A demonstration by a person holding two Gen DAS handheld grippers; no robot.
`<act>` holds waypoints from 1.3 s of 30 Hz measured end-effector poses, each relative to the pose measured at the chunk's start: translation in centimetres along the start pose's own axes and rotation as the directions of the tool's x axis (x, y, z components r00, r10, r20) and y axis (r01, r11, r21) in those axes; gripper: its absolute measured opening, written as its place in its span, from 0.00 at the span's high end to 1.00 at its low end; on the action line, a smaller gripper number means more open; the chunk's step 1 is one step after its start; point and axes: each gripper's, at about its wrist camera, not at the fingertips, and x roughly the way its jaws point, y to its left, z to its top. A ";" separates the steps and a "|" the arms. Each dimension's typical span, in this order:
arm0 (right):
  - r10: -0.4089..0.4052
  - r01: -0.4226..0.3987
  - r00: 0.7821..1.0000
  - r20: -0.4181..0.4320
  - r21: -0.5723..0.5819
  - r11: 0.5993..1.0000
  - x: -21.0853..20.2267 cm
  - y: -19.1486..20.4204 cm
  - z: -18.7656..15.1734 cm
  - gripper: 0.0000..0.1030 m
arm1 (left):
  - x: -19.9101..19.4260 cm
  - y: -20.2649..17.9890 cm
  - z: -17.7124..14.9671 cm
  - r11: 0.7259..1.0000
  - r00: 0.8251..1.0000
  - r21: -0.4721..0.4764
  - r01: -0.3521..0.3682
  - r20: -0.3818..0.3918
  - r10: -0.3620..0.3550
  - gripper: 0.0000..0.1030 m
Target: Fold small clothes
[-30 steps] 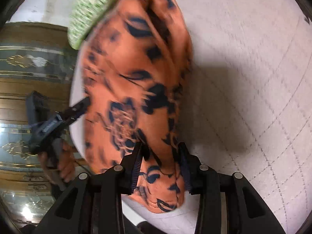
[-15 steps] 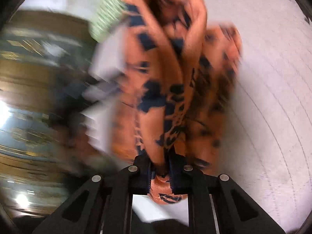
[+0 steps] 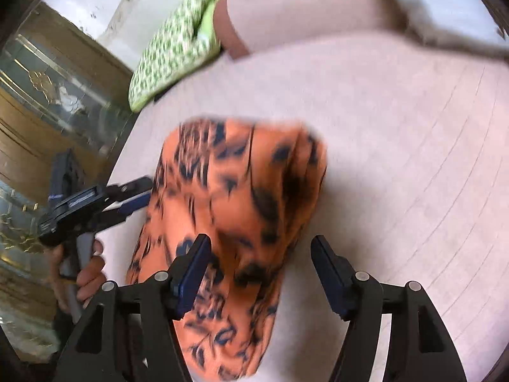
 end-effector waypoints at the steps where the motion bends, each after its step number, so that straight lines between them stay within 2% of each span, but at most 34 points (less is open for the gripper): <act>1: 0.014 -0.014 1.000 0.015 0.019 1.000 -0.1 -0.1 0.8 0.35 | 0.0 -0.2 0.6 1.000 1.000 -0.017 0.023 -0.007 -0.023 0.46; 2: 0.036 -0.037 0.999 0.016 0.064 0.997 0.2 -0.6 1.9 0.37 | 0.2 -0.3 1.1 0.999 0.999 -0.021 0.041 -0.018 -0.041 0.46; 3: 0.055 -0.055 0.998 0.004 0.121 0.991 0.5 -1.4 3.1 0.43 | 0.6 -0.8 2.0 0.998 0.998 -0.027 0.055 -0.033 -0.056 0.46; 4: 0.081 -0.075 0.996 -0.023 0.182 0.980 1.3 -2.5 4.1 0.64 | 1.1 -1.1 2.6 0.998 0.997 -0.021 0.056 -0.043 -0.057 0.46; 6: 0.101 -0.075 0.989 -0.105 0.229 0.970 3.9 -2.9 6.3 0.87 | 2.6 -1.9 3.7 0.999 0.998 0.035 0.024 -0.065 -0.022 0.46; 8: 0.082 -0.059 0.991 -0.103 0.209 0.976 6.0 -3.2 7.1 0.89 | 4.4 -1.1 3.5 1.000 0.997 0.028 -0.014 -0.074 0.016 0.42; 10: 0.083 -0.061 0.991 -0.101 0.205 0.977 7.4 -3.6 6.2 0.90 | 5.6 0.4 2.7 0.999 0.997 -0.032 0.006 -0.078 -0.009 0.32; 12: 0.110 -0.085 0.988 -0.109 0.212 0.974 8.3 -4.2 5.0 0.91 | 6.4 1.1 3.1 0.996 0.992 -0.082 0.047 -0.116 -0.056 0.32; 14: 0.108 -0.083 0.987 -0.116 0.199 0.976 7.8 -4.1 5.2 0.91 | 6.8 1.7 3.9 0.988 0.987 -0.131 0.079 -0.125 -0.096 0.33; 16: 0.120 -0.092 0.984 -0.131 0.203 0.975 7.1 -3.7 5.5 0.89 | 7.1 2.0 4.3 0.989 0.988 -0.123 0.084 -0.117 -0.098 0.35; 18: 0.108 -0.083 0.985 -0.136 0.178 0.980 6.6 -3.6 5.4 0.87 | 7.4 1.1 4.1 0.997 0.990 -0.049 0.058 -0.127 -0.064 0.59; 20: 0.098 -0.075 0.986 -0.136 0.166 0.983 6.9 -3.4 5.1 0.87 | 6.7 -0.2 3.9 1.000 0.992 0.012 0.029 -0.124 -0.027 0.69; 22: 0.122 -0.096 0.984 -0.126 0.194 0.976 6.6 -4.0 5.0 0.90 | 5.4 -0.1 4.1 0.998 0.992 -0.009 0.067 -0.107 -0.068 0.73; 24: 0.162 -0.135 0.982 -0.098 0.234 0.963 5.9 -4.7 5.1 0.91 | 4.8 0.5 4.1 0.998 0.994 -0.019 0.054 -0.096 -0.055 0.74; 26: 0.155 -0.129 0.983 -0.097 0.233 0.964 5.9 -4.9 5.1 0.91 | 5.9 2.2 4.2 0.997 0.992 -0.062 0.042 -0.114 -0.048 0.74; 29: 0.087 -0.061 0.989 -0.122 0.202 0.978 7.1 -4.7 4.9 0.91 | 6.2 3.5 4.5 0.986 0.983 -0.134 0.099 -0.142 -0.118 0.73; 31: 0.109 -0.080 0.987 -0.116 0.235 0.969 7.0 -4.9 4.8 0.92 | 6.4 4.2 4.5 0.976 0.978 -0.184 0.120 -0.145 -0.148 0.72; 33: 0.104 -0.082 0.990 -0.096 0.207 0.975 6.4 -4.5 4.8 0.91 | 6.6 4.8 4.5 0.971 0.977 -0.207 0.121 -0.146 -0.153 0.65; 35: 0.119 -0.092 0.986 -0.115 0.221 0.971 6.7 -4.9 4.7 0.85 | 6.7 4.9 4.7 0.974 0.979 -0.198 0.107 -0.148 -0.138 0.60; 38: 0.172 -0.129 0.977 -0.126 0.294 0.947 6.5 -5.8 4.9 0.75 | 5.7 3.6 4.9 0.990 0.988 -0.124 0.069 -0.130 -0.085 0.58; 39: 0.186 -0.141 0.974 -0.127 0.302 0.943 6.2 -6.1 4.9 0.69 | 5.2 3.1 4.9 0.992 0.991 -0.112 0.060 -0.115 -0.073 0.58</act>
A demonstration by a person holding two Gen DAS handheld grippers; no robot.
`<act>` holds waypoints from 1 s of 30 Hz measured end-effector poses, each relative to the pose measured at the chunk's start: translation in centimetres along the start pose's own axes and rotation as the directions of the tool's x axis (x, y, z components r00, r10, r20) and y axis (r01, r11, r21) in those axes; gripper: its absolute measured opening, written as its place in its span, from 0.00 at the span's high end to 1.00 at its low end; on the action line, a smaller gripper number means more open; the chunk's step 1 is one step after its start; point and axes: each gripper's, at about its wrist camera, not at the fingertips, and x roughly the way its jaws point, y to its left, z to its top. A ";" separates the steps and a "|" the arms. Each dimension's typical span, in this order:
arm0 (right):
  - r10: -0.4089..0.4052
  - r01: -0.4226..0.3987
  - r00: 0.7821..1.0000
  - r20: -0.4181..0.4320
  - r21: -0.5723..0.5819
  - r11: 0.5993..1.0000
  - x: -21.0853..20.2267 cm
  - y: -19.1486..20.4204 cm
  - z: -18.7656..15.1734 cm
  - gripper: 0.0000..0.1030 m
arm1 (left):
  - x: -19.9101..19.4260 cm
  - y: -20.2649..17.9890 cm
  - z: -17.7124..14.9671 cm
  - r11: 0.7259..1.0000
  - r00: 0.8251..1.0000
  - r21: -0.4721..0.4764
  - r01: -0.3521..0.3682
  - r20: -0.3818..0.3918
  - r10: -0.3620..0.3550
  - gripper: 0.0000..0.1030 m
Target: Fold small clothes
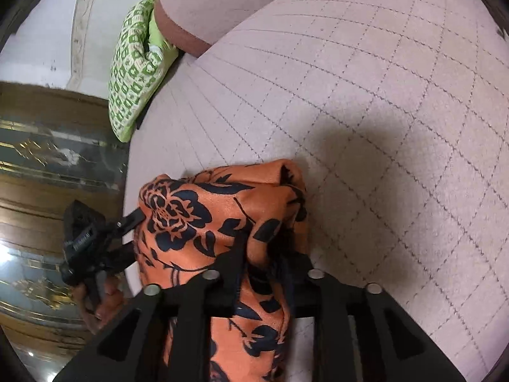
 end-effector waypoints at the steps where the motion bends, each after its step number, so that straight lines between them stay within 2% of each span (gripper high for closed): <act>1: 0.030 -0.030 1.000 -0.005 0.013 0.999 -0.3 -0.1 0.1 0.59 | -0.7 -0.2 -0.3 1.000 1.000 0.016 -0.012 0.026 0.011 0.58; 3: 0.053 -0.053 0.999 -0.001 0.017 0.998 -0.5 0.2 0.0 0.51 | -1.3 -0.9 -0.4 0.996 0.995 0.060 -0.069 0.077 0.064 0.57; 5: 0.008 -0.008 1.000 -0.002 -0.018 1.000 -0.2 0.6 -0.1 0.51 | -0.9 -1.6 -0.4 0.987 0.987 0.091 -0.136 0.095 0.127 0.56; 8: -0.026 0.026 1.000 -0.017 -0.015 1.000 0.5 0.9 0.1 0.50 | -0.9 -2.3 -0.4 0.982 0.983 0.098 -0.161 0.109 0.150 0.56; 11: -0.085 0.085 0.996 0.009 -0.054 0.995 -0.5 2.2 -0.4 0.50 | -2.6 -3.6 -2.4 0.955 0.959 0.150 -0.256 0.165 0.231 0.57; 13: -0.121 0.124 0.992 0.048 -0.075 0.989 -1.8 2.9 -1.7 0.40 | -4.2 -4.2 -4.8 0.936 0.946 0.184 -0.299 0.183 0.266 0.57; 14: -0.115 0.120 0.991 0.065 -0.079 0.990 -2.6 3.1 -2.9 0.36 | -5.3 -4.2 -6.0 0.933 0.942 0.188 -0.307 0.196 0.271 0.55; 16: -0.101 0.109 0.989 0.112 -0.068 0.992 -4.1 2.6 -6.0 0.27 | -7.1 -3.0 -9.7 0.950 0.951 0.167 -0.263 0.211 0.226 0.51; 19: -0.068 0.075 0.993 0.098 -0.066 0.995 -4.6 1.5 -11.3 0.27 | -7.9 0.4 -14.6 0.979 0.973 0.081 -0.186 0.151 0.173 0.52; 21: -0.031 0.033 0.998 0.059 -0.031 0.999 -3.9 0.4 -13.7 0.27 | -7.9 1.7 -16.7 0.982 0.976 0.036 -0.184 0.128 0.178 0.52; 23: 0.043 -0.042 0.999 0.018 -0.017 0.999 -2.9 0.3 -15.5 0.30 | -7.8 1.8 -17.5 0.978 0.971 0.044 -0.204 0.138 0.196 0.53; 24: 0.040 -0.040 0.999 0.009 -0.032 0.999 -2.5 0.6 -16.0 0.38 | -7.5 1.8 -17.5 0.974 0.966 0.050 -0.222 0.146 0.213 0.53; 25: -0.010 0.011 1.000 0.023 -0.055 0.998 -2.2 1.0 -16.4 0.46 | -7.2 1.8 -17.4 0.971 0.964 0.053 -0.234 0.145 0.224 0.56; 26: -0.036 0.039 0.999 0.035 -0.068 0.997 -2.2 1.2 -16.6 0.49 | -6.6 2.1 -17.2 0.970 0.964 0.052 -0.237 0.134 0.229 0.74; 27: -0.037 0.039 0.999 0.038 -0.079 0.996 -2.2 1.3 -16.7 0.59 | -6.2 2.3 -17.2 0.968 0.963 0.043 -0.246 0.124 0.239 0.90; 30: -0.029 0.033 0.999 0.047 -0.085 0.996 -2.7 1.4 -16.8 0.68 | -6.5 2.0 -17.7 0.960 0.949 0.057 -0.275 0.173 0.262 0.92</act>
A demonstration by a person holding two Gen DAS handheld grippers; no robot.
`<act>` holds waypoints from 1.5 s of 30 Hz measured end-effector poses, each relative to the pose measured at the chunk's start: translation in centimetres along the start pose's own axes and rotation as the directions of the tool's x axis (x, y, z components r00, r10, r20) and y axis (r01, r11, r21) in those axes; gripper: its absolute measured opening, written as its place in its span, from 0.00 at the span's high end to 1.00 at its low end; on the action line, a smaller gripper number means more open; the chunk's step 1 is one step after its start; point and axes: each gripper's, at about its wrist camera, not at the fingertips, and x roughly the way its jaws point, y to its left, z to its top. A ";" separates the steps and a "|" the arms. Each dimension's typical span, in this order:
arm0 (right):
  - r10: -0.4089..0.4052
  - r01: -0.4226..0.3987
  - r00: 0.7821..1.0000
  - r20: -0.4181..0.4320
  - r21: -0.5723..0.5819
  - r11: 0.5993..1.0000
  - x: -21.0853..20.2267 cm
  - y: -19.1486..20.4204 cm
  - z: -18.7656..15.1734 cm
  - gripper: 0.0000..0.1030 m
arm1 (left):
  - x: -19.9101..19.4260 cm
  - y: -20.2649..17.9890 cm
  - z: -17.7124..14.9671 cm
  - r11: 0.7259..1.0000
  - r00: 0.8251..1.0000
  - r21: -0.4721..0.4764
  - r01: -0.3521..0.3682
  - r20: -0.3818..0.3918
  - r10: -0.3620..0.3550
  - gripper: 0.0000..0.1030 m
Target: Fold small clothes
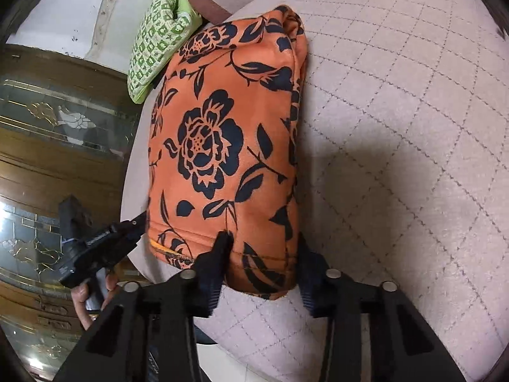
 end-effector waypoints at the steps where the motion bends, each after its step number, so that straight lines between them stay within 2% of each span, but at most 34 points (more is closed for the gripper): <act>1: -0.004 0.004 1.000 0.007 -0.014 1.000 -0.3 0.1 -0.2 0.69 | -0.4 -0.3 -0.3 0.999 0.999 0.022 -0.027 0.019 0.027 0.92; 5: -0.006 0.006 1.000 0.001 -0.014 1.000 0.8 -0.3 -0.4 0.66 | 0.9 -1.1 -1.2 0.991 0.993 0.063 -0.121 -0.003 0.121 0.91; 6: 0.001 -0.001 1.000 0.005 -0.006 1.000 0.8 -0.4 -0.5 0.65 | 0.7 -1.6 -1.6 0.988 0.991 0.078 -0.136 0.008 0.135 0.91; 7: 0.006 -0.007 1.000 0.011 0.002 1.000 0.5 -0.6 -0.7 0.60 | 0.3 -1.9 -1.7 0.985 0.989 0.092 -0.147 0.021 0.146 0.90; 9: -0.007 0.007 0.999 0.036 0.002 1.000 -0.7 -0.2 -1.4 0.57 | -1.0 -2.7 -2.7 0.978 0.984 0.124 -0.170 0.068 0.162 0.86; 10: -0.044 0.045 0.997 0.063 -0.011 0.999 -1.7 0.1 -2.0 0.51 | -1.6 -3.2 -3.4 0.972 0.981 0.141 -0.187 0.088 0.175 0.84; 11: -0.079 0.081 0.993 0.083 -0.020 0.997 -2.3 0.4 -2.6 0.47 | -2.2 -3.7 -4.1 0.968 0.977 0.154 -0.199 0.104 0.185 0.77; 12: -0.128 0.132 0.986 0.111 -0.027 0.991 -3.0 0.7 -3.3 0.38 | -2.8 -4.3 -5.3 0.965 0.976 0.171 -0.198 0.129 0.177 0.70; 13: -0.164 0.170 0.977 0.134 -0.029 0.985 -3.6 1.0 -3.8 0.34 | -3.5 -5.0 -6.8 0.959 0.974 0.201 -0.199 0.148 0.171 0.67; 15: -0.184 0.190 0.972 0.146 -0.033 0.981 -4.3 1.4 -4.7 0.34 | -4.4 -6.3 -8.9 0.943 0.968 0.247 -0.222 0.173 0.182 0.59; 18: -0.133 0.135 0.982 0.137 -0.010 0.991 -5.5 1.4 -5.6 0.34 | -6.0 -7.6 -11.5 0.927 0.957 0.290 -0.240 0.228 0.177 0.52; 21: -0.148 0.153 0.975 0.164 -0.018 0.988 -6.6 2.2 -7.0 0.33 | -8.2 -7.8 -13.2 0.928 0.943 0.268 -0.258 0.279 0.182 0.48; 23: -0.153 0.167 0.971 0.184 -0.061 0.984 -7.1 3.0 -8.5 0.29 | -9.6 -7.7 -14.4 0.925 0.927 0.240 -0.294 0.306 0.215 0.46; 25: -0.170 0.188 0.965 0.199 -0.078 0.979 -7.3 3.8 -9.8 0.29 | -10.9 -7.9 -16.0 0.927 0.924 0.246 -0.282 0.329 0.194 0.43; 27: -0.177 0.201 0.962 0.209 -0.098 0.975 -7.5 4.6 -10.3 0.29 | -12.1 -8.3 -17.0 0.920 0.914 0.236 -0.314 0.337 0.226 0.43; 29: -0.199 0.231 0.952 0.231 -0.120 0.965 -8.1 5.7 -10.9 0.29 | -13.8 -8.5 -17.8 0.928 0.913 0.225 -0.298 0.352 0.208 0.43; 30: -0.205 0.244 0.947 0.249 -0.138 0.960 -8.5 6.1 -11.1 0.28 | -14.6 -8.7 -18.2 0.932 0.907 0.211 -0.294 0.370 0.202 0.43; 31: -0.225 0.277 0.934 0.278 -0.166 0.946 -8.9 7.1 -11.5 0.26 | -15.0 -8.8 -18.1 0.934 0.906 0.204 -0.293 0.373 0.202 0.43; 33: -0.251 0.314 0.922 0.295 -0.188 0.931 -9.4 8.1 -11.7 0.26 | -16.4 -9.5 -18.4 0.939 0.900 0.195 -0.282 0.393 0.188 0.43; 35: -0.246 0.324 0.915 0.321 -0.220 0.920 -10.3 9.4 -12.2 0.25 | -17.5 -9.9 -18.7 0.932 0.884 0.201 -0.301 0.426 0.193 0.43; 38: -0.248 0.338 0.905 0.346 -0.227 0.914 -11.4 10.4 -12.8 0.22 | -19.2 -10.5 -19.5 0.918 0.869 0.215 -0.333 0.447 0.211 0.43; 39: -0.240 0.330 0.906 0.348 -0.227 0.916 -11.7 10.5 -12.9 0.22 | -19.6 -10.5 -19.5 0.921 0.868 0.213 -0.327 0.454 0.204 0.43; 43: -0.236 0.328 0.904 0.357 -0.224 0.918 -12.7 11.3 -13.4 0.22 | -20.6 -10.4 -18.9 0.919 0.886 0.214 -0.331 0.406 0.225 0.43; 45: -0.210 0.311 0.905 0.371 -0.239 0.920 -13.6 12.0 -13.5 0.22 | -21.0 -10.4 -18.6 0.910 0.879 0.210 -0.357 0.404 0.252 0.43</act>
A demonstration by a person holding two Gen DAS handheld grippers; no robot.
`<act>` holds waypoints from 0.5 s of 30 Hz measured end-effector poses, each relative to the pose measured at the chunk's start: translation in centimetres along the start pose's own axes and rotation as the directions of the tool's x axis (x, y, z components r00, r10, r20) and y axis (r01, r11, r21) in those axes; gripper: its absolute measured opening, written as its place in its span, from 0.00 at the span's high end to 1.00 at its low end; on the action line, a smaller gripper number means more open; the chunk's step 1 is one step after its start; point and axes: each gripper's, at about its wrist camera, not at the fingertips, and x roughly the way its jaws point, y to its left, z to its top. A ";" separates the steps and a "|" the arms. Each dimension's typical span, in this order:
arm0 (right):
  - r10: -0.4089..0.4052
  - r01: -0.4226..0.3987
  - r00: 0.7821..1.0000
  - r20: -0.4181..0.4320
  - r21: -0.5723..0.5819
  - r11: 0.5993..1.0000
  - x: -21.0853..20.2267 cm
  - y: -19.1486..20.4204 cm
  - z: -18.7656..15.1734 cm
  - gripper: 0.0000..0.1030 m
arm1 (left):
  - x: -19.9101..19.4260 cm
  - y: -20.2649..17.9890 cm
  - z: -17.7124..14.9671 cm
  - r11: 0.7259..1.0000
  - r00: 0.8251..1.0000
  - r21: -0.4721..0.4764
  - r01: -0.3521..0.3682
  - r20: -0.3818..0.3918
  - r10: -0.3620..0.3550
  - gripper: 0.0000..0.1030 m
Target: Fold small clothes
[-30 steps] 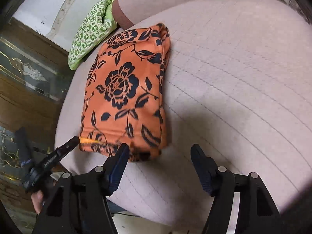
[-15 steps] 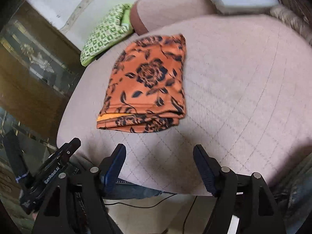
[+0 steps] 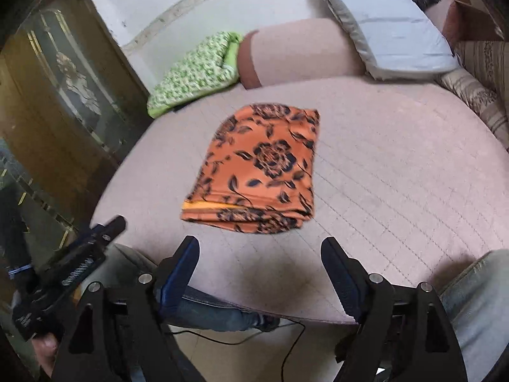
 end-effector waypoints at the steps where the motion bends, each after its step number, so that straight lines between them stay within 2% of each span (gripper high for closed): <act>1: 0.002 -0.002 1.000 0.011 -0.006 1.000 -0.5 0.3 0.2 0.21 | 0.0 0.1 0.3 1.000 1.000 0.006 -0.013 -0.004 0.013 0.43; 6: 0.003 -0.003 1.000 -0.006 -0.013 1.000 -1.1 1.3 0.6 0.21 | -0.3 0.4 1.1 0.999 0.999 0.026 -0.021 -0.029 0.021 0.43; 15: -0.052 0.051 0.998 -0.027 -0.048 0.998 -1.4 2.8 -0.2 0.21 | -1.2 -0.1 1.0 0.999 0.999 0.049 0.000 -0.048 0.003 0.42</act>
